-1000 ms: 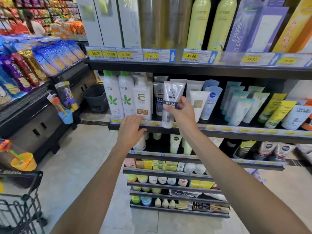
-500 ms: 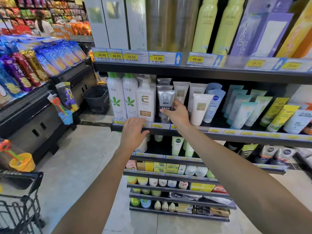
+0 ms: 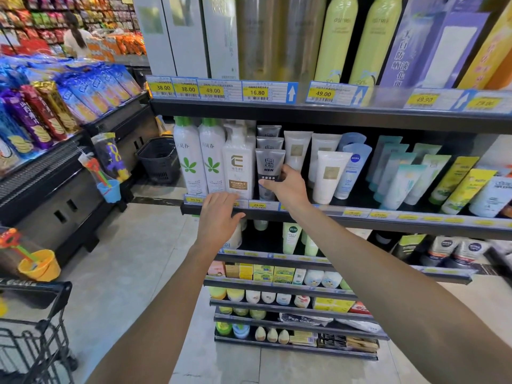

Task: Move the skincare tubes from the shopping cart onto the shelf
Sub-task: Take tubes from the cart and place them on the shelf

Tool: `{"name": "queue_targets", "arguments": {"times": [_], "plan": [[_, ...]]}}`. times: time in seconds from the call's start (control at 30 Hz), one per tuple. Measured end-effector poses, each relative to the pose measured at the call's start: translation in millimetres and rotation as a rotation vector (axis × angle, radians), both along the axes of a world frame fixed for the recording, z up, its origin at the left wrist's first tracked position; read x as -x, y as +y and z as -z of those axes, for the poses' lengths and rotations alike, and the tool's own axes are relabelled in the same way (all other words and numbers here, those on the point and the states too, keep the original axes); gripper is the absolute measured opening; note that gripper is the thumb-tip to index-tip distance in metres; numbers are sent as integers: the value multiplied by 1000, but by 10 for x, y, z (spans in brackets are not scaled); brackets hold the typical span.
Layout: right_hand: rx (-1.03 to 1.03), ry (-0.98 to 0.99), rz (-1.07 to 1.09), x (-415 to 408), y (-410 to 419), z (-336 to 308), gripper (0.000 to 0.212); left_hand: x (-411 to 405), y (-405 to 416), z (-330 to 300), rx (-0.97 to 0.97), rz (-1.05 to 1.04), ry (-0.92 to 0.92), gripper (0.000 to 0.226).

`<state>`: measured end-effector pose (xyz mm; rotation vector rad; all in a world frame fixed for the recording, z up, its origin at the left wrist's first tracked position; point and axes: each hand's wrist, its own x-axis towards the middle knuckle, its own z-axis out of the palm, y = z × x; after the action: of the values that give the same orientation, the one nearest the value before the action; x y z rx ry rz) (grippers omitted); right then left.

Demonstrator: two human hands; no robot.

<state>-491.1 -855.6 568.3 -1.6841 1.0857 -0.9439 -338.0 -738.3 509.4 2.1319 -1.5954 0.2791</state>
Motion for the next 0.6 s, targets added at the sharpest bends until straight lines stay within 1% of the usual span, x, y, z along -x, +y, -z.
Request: {"name": "queue_targets", "arguments": {"times": [0.13, 0.23, 0.37, 0.43, 0.53, 0.6], "plan": [[7, 14, -7, 9, 18, 0, 45, 11, 8, -22, -14, -9, 6, 47], [19, 49, -20, 26, 6, 16, 49, 24, 30, -41, -17, -5, 11, 47], [8, 88, 5, 139, 66, 44, 66, 62, 95, -104, -56, 9, 40, 49], [12, 82, 23, 270, 178, 72, 71, 77, 139, -154, -99, 30, 74, 50], [59, 51, -33, 524, 423, 153, 62, 146, 235, -235, -116, 40, 164, 52], [167, 138, -87, 707, 610, 209, 51, 232, 345, -264, -75, 31, 185, 50]]}}
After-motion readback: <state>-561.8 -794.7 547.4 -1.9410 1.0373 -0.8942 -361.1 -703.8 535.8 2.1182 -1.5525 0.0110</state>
